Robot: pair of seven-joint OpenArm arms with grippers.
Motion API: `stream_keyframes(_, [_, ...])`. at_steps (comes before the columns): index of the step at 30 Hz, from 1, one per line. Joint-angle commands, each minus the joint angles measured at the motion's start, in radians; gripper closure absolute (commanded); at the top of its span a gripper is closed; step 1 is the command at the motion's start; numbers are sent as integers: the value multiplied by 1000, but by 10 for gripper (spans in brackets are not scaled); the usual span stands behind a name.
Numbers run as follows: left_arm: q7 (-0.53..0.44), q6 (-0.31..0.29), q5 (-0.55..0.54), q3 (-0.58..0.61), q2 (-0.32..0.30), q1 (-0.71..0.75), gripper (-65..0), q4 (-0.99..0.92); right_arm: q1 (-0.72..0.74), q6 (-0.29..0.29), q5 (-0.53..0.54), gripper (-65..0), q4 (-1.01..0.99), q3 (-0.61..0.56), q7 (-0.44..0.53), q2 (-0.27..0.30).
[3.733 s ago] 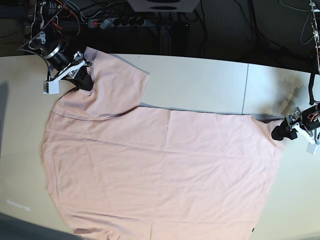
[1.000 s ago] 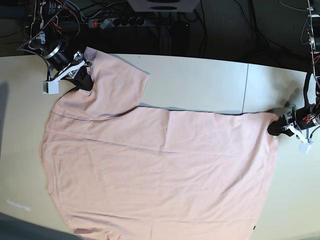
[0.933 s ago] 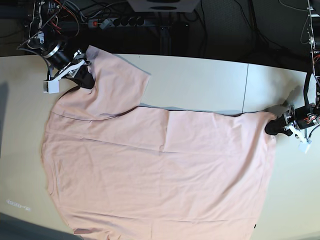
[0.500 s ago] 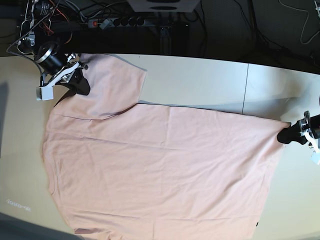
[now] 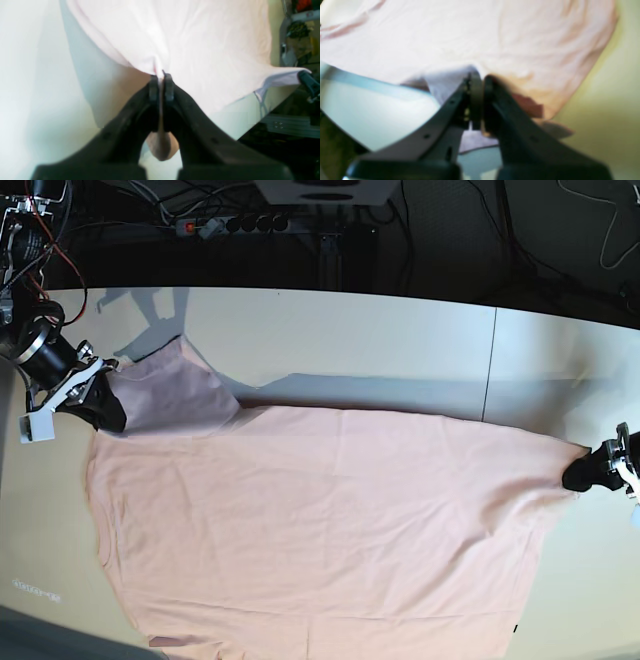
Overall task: Fold the T-shirt properly
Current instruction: 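Lift the shirt with both grippers and pull it toward the robot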
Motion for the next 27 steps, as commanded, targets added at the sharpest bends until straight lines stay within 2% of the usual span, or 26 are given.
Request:
stream_keyframes(1, [-19, -9, -27, -8, -24, -45, 0, 14, 26, 60, 17, 0, 5, 10, 24, 31])
stream_keyframes(7, [-48, -9, -25, -8, 21, -119, 0, 14, 111, 60, 17, 0, -52, 9, 24, 49])
stream_keyframes(11, [-124, -9, 127, -8, 79, -157, 0, 13, 191, 65, 16, 0, -117, -11, 24, 60])
stream_keyframes(18, [-233, -9, 302, -8, 136, -198, 0, -17, 357, 67, -10, 0, -253, -162, 24, 102])
stream_keyframes(27, [-422, -9, 471, -8, 147, -305, 0, -227, 580, 68, -32, 0, -461, -216, 24, 104])
